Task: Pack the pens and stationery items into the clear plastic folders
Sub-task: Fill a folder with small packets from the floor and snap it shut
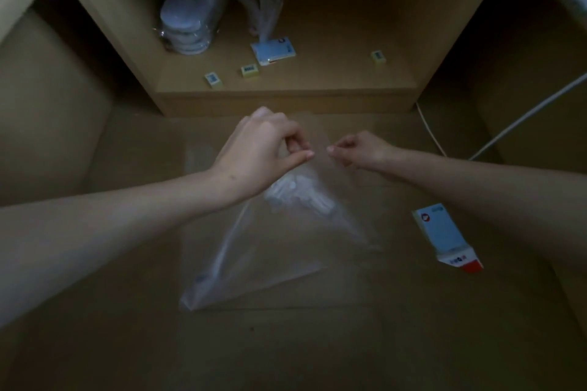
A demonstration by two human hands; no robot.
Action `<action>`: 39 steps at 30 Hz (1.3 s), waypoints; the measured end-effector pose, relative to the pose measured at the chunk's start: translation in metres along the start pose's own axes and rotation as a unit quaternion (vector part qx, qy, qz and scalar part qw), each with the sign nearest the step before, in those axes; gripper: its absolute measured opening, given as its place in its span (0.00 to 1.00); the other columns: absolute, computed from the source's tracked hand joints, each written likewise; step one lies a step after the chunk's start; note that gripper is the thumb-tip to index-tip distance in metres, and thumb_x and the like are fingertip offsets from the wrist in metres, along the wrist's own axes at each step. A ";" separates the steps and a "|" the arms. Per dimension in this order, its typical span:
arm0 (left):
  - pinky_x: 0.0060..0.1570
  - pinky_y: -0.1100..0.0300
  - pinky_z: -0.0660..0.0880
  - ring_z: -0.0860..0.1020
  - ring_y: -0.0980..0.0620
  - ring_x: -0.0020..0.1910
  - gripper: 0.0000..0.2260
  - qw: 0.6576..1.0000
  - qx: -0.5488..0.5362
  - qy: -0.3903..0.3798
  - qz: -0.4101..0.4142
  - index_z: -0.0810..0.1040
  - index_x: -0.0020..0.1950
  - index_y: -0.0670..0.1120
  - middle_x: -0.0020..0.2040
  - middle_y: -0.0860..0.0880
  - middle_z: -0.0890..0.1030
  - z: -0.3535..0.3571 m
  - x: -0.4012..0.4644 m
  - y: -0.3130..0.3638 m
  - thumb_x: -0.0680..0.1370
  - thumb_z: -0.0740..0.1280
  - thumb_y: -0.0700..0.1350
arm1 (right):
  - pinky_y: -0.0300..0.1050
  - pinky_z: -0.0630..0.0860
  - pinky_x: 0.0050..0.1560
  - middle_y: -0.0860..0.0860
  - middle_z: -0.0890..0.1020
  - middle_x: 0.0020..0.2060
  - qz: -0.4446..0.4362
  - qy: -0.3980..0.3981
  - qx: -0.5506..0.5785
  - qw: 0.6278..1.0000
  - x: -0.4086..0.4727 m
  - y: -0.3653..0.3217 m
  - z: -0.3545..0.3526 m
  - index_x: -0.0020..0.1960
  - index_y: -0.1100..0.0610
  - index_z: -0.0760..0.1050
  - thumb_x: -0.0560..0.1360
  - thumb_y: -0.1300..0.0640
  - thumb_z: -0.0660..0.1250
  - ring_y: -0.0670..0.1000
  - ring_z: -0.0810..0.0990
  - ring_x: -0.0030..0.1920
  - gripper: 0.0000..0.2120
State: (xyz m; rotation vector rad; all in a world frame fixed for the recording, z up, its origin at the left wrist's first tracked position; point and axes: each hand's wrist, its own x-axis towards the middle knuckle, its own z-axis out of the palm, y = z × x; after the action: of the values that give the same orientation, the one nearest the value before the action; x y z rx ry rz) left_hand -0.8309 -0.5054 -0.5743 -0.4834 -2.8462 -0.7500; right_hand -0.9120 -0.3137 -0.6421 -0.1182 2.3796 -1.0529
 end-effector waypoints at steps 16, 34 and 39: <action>0.68 0.55 0.58 0.63 0.42 0.70 0.25 0.928 -0.022 -0.057 -0.368 0.63 0.72 0.43 0.67 0.40 0.64 0.008 -0.104 -0.083 0.77 0.67 0.44 | 0.42 0.74 0.38 0.57 0.76 0.41 0.121 0.002 0.116 0.986 0.006 0.033 0.010 0.51 0.60 0.75 0.78 0.60 0.65 0.49 0.74 0.35 0.04; 0.30 0.73 0.75 0.76 0.55 0.37 0.11 0.771 -0.333 0.100 -0.534 0.74 0.60 0.36 0.40 0.48 0.75 0.036 -0.133 -0.118 0.78 0.63 0.35 | 0.39 0.77 0.37 0.53 0.78 0.40 0.134 0.017 0.239 0.962 -0.007 0.041 -0.004 0.49 0.55 0.72 0.79 0.65 0.61 0.48 0.77 0.38 0.06; 0.30 0.73 0.75 0.77 0.67 0.28 0.08 0.814 -0.305 0.180 -0.461 0.76 0.57 0.41 0.38 0.50 0.77 0.027 -0.132 -0.102 0.78 0.65 0.36 | 0.45 0.77 0.46 0.53 0.81 0.41 0.105 0.022 0.253 0.962 -0.027 0.027 -0.029 0.45 0.55 0.75 0.79 0.65 0.61 0.49 0.79 0.40 0.08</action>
State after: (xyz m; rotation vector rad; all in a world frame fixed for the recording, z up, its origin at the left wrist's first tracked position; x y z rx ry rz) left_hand -0.7452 -0.6106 -0.6745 0.9852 -2.2794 -1.6818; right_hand -0.9003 -0.2681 -0.6338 0.3358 2.0268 -1.5239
